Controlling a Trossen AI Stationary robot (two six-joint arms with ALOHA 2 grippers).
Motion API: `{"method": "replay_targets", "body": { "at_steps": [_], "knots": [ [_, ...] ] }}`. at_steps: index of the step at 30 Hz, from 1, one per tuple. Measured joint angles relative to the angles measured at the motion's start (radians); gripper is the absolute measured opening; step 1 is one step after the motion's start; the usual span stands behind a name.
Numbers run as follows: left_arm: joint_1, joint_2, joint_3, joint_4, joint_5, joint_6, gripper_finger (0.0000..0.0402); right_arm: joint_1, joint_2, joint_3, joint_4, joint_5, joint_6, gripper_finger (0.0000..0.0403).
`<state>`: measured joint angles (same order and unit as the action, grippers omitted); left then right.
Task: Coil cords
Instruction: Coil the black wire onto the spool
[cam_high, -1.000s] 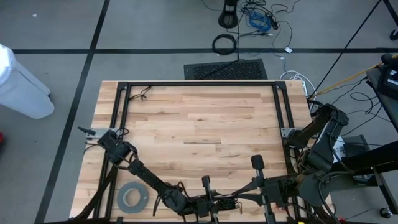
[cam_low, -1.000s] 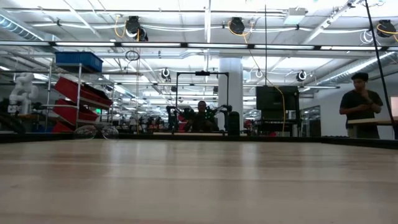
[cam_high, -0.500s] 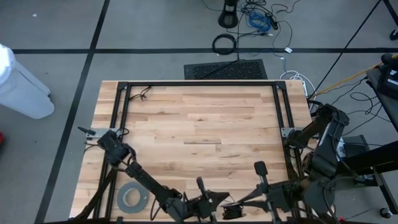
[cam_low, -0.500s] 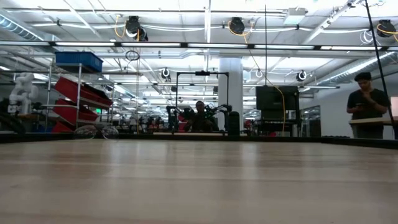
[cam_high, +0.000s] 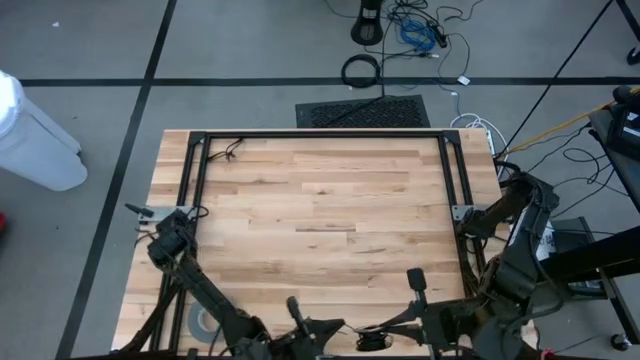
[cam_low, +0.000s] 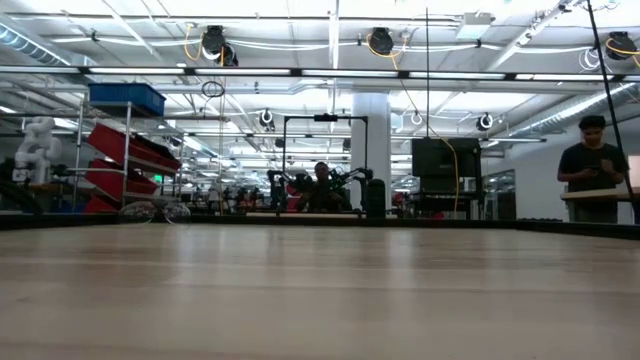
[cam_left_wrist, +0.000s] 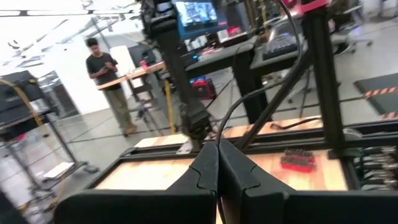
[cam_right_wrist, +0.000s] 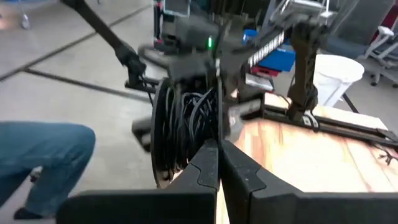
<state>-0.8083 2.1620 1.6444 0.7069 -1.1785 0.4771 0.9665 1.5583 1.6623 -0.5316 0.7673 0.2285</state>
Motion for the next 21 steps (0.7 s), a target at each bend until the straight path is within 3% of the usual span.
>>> {"method": "replay_targets", "body": {
  "at_steps": [7, 21],
  "knots": [
    [-0.04, -0.059, 0.0, -0.13, -0.154, -0.001, 0.0001, 0.0, 0.036, 0.0, -0.023, -0.007, 0.071, 0.0],
    [-0.072, -0.107, 0.0, -0.108, -0.164, -0.03, 0.0001, -0.013, 0.137, 0.0, -0.145, 0.048, 0.229, 0.0]
  ]
}}
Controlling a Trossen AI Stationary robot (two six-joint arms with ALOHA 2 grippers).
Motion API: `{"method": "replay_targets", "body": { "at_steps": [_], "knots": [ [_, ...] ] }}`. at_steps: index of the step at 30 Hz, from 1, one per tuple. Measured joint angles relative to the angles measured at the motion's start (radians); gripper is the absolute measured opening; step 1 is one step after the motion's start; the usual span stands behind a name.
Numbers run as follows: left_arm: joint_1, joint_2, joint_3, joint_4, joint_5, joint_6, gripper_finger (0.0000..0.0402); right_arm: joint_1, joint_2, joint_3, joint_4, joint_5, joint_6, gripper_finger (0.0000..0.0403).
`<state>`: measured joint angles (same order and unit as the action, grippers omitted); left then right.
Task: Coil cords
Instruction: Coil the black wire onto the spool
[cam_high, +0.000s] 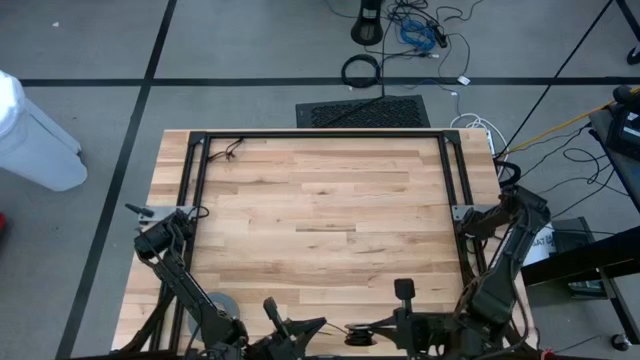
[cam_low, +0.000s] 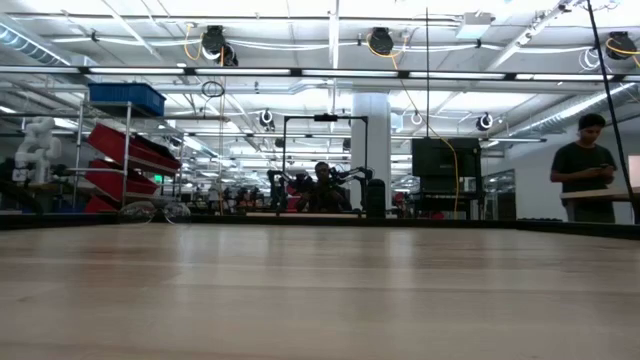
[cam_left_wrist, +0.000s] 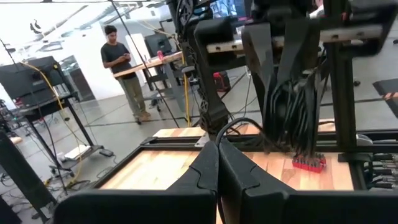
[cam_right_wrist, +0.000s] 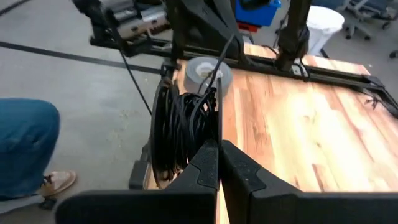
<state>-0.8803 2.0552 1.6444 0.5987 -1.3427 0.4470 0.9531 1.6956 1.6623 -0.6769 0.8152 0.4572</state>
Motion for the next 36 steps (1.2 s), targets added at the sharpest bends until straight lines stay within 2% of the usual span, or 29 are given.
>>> {"method": "replay_targets", "body": {
  "at_steps": [6, 13, 17, 22, 29, 36],
  "knots": [
    [0.0, -0.007, 0.0, -0.011, -0.063, -0.124, 0.0001, -0.031, 0.051, 0.0, -0.01, 0.078, 0.036, 0.0],
    [-0.011, -0.046, -0.001, -0.004, -0.068, -0.208, 0.0001, -0.065, 0.104, 0.0, -0.005, 0.233, 0.054, 0.0],
    [-0.009, -0.059, 0.0, -0.011, -0.061, -0.312, 0.0001, -0.088, 0.131, 0.0, -0.005, 0.322, 0.055, 0.0],
    [0.014, -0.061, -0.001, -0.014, -0.051, -0.369, 0.0001, -0.126, 0.137, 0.0, 0.013, 0.366, 0.055, 0.0],
    [0.06, -0.061, -0.001, -0.068, 0.076, -0.461, 0.0001, -0.162, 0.137, 0.0, 0.024, 0.385, 0.028, 0.0],
    [0.111, -0.06, -0.001, -0.294, 0.193, -0.686, 0.0001, -0.169, 0.137, 0.0, 0.08, 0.39, -0.077, 0.0]
  ]
}}
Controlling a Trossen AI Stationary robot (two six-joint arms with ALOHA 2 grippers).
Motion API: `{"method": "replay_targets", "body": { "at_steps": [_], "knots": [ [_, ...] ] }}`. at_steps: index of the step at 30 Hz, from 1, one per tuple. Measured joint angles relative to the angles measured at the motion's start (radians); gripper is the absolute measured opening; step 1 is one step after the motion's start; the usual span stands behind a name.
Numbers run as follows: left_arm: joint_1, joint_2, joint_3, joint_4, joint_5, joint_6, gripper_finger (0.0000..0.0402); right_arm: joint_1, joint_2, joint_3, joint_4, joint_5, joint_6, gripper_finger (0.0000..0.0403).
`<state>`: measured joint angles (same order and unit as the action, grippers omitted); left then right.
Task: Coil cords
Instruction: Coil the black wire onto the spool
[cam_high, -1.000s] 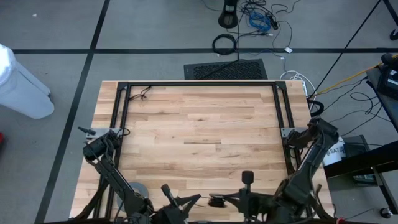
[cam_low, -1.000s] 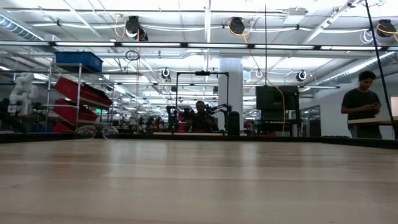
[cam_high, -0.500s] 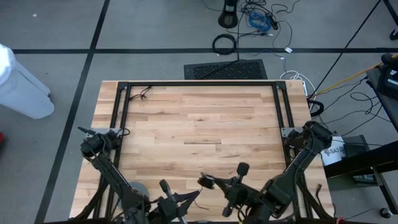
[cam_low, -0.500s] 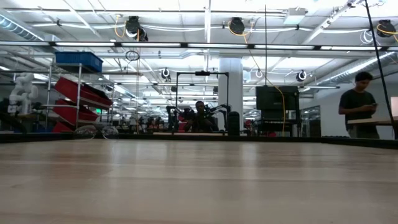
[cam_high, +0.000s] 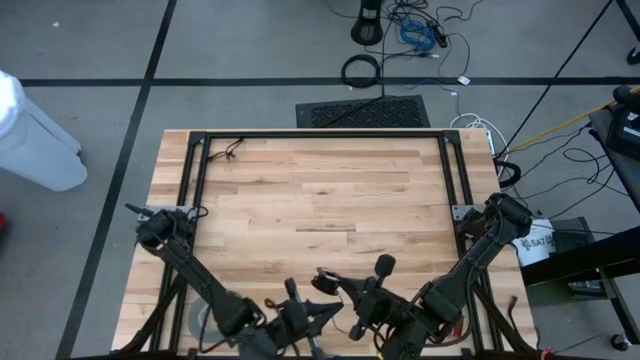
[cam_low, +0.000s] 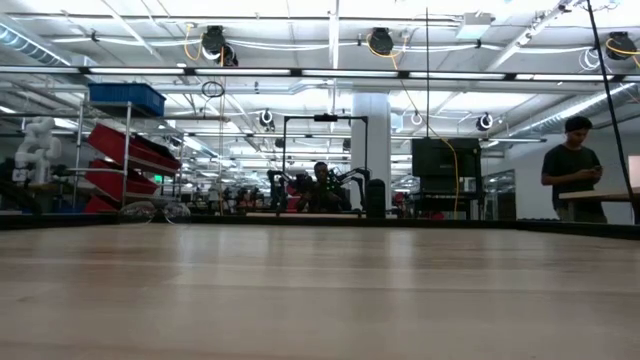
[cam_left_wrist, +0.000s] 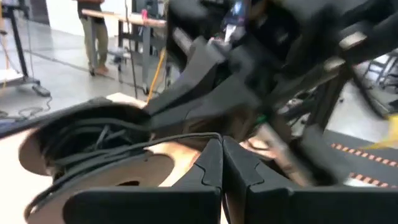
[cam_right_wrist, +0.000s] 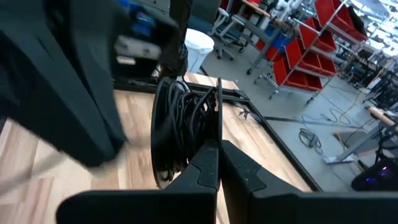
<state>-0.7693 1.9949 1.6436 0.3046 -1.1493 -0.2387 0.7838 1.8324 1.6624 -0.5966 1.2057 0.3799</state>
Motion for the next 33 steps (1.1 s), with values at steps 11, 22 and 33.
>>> {"method": "replay_targets", "body": {
  "at_steps": [11, 22, 33],
  "knots": [
    [0.017, 0.001, 0.0, -0.135, 0.013, -0.097, 0.0001, -0.002, -0.005, 0.0, 0.054, -0.001, -0.087, 0.0],
    [0.016, 0.001, 0.0, -0.204, 0.018, -0.096, 0.0005, 0.025, -0.024, 0.0, 0.071, -0.009, -0.085, 0.0],
    [0.008, 0.001, 0.001, -0.258, 0.102, -0.089, 0.0007, 0.042, -0.059, -0.001, 0.071, -0.169, -0.052, 0.0]
  ]
}}
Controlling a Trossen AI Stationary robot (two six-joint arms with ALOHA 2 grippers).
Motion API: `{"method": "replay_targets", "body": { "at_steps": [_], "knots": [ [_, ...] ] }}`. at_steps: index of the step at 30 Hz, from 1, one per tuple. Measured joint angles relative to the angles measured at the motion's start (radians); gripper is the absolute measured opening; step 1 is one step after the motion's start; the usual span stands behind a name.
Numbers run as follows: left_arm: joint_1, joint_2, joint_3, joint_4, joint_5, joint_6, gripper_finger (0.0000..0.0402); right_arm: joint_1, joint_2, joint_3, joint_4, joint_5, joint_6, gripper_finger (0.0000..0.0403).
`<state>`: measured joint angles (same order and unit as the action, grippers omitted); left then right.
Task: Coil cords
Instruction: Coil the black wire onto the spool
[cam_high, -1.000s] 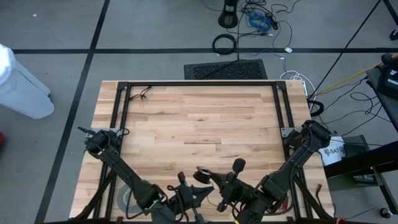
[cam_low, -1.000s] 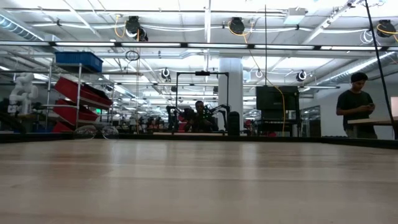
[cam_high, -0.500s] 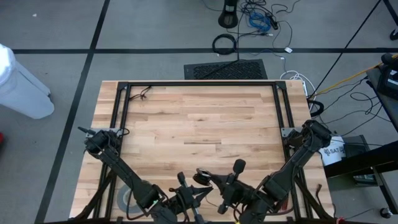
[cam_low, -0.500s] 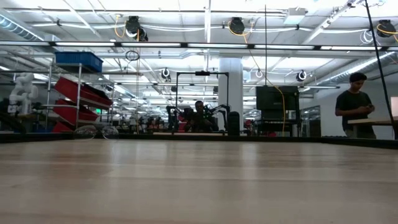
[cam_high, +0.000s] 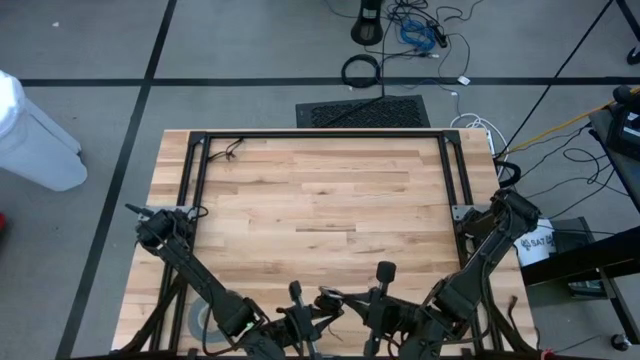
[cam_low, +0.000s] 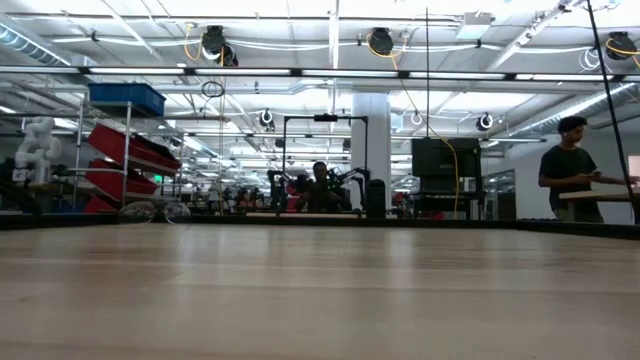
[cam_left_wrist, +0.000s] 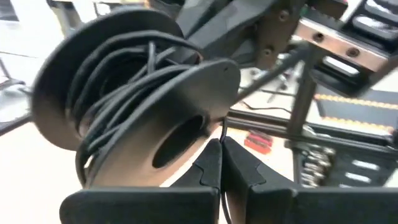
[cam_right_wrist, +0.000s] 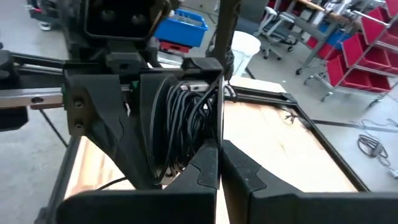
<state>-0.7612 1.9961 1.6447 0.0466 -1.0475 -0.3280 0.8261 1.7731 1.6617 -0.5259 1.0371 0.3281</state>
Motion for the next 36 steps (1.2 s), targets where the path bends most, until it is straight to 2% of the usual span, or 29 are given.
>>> {"method": "replay_targets", "body": {
  "at_steps": [4, 8, 17, 27, 30, 32, 36],
  "knots": [
    [0.003, 0.0, 0.0, -0.002, 0.076, -0.007, 0.0012, 0.002, -0.001, 0.0, 0.0, -0.005, 0.0, 0.0],
    [-0.003, 0.001, 0.0, -0.009, 0.102, -0.007, 0.0038, 0.008, -0.015, 0.0, 0.002, 0.002, 0.0, 0.0],
    [-0.014, 0.002, -0.001, -0.008, 0.103, -0.059, 0.0106, 0.035, -0.062, 0.001, 0.004, 0.007, -0.021, 0.0],
    [-0.06, 0.021, -0.001, 0.043, 0.076, -0.111, 0.0119, 0.08, -0.105, 0.001, 0.013, 0.009, -0.055, 0.0],
    [-0.068, 0.051, -0.001, 0.166, 0.076, -0.045, 0.0119, 0.096, -0.107, 0.001, 0.044, 0.005, -0.083, 0.0],
    [-0.066, 0.084, -0.001, 0.323, 0.088, 0.077, 0.0119, 0.104, -0.109, 0.001, 0.072, 0.004, -0.107, 0.0],
    [-0.027, 0.172, -0.001, 0.649, 0.188, 0.339, 0.0119, 0.114, -0.129, 0.001, 0.148, -0.024, -0.172, 0.0]
  ]
}}
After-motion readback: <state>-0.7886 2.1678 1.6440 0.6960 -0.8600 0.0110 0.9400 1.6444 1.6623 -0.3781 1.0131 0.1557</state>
